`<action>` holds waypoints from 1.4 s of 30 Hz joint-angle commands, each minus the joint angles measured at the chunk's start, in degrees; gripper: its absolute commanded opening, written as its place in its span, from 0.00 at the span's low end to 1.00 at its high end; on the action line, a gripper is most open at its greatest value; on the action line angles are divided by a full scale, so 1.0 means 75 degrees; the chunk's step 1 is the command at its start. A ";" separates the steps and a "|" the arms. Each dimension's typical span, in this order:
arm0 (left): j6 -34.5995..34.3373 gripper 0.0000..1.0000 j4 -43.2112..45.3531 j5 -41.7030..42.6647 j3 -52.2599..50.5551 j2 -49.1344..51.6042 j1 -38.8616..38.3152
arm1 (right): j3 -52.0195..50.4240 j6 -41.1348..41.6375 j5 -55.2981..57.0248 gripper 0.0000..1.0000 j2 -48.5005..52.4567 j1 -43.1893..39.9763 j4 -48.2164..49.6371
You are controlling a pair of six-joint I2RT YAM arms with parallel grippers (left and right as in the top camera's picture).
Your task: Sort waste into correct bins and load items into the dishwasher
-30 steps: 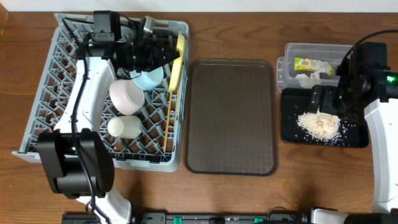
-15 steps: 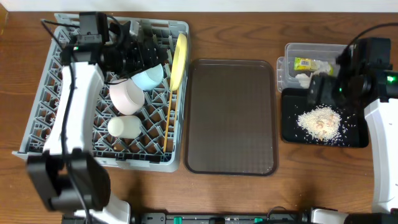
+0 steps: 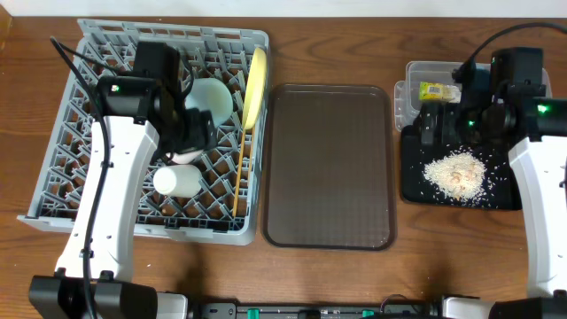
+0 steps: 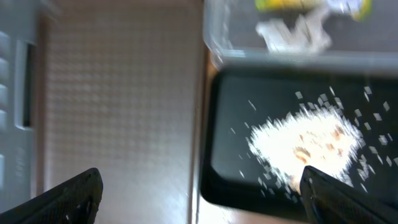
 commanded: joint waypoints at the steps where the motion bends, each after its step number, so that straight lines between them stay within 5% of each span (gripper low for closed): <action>1: -0.0085 0.89 -0.0125 -0.0443 -0.0221 -0.0181 0.0003 | -0.0189 -0.0099 0.0396 0.99 0.0017 0.0038 -0.0195; 7: 0.0137 0.89 0.0664 -0.0440 -0.1518 -0.1862 0.0000 | -0.1314 0.0268 0.0431 0.99 -0.0796 0.0041 0.0463; 14: 0.0691 0.89 0.2291 -0.0440 -0.3867 -0.5272 -0.0012 | -0.3736 0.0414 0.0498 0.99 -0.3456 0.0044 0.2165; 22: 0.0688 0.97 0.2745 -0.0443 -0.4721 -0.8230 -0.0009 | -0.4896 0.0697 0.1017 0.99 -0.6018 0.0044 0.1859; 42: 0.0688 0.98 0.2398 -0.0440 -0.4721 -0.8953 -0.0009 | -0.4913 0.0694 0.1026 0.99 -0.6575 0.0044 0.1116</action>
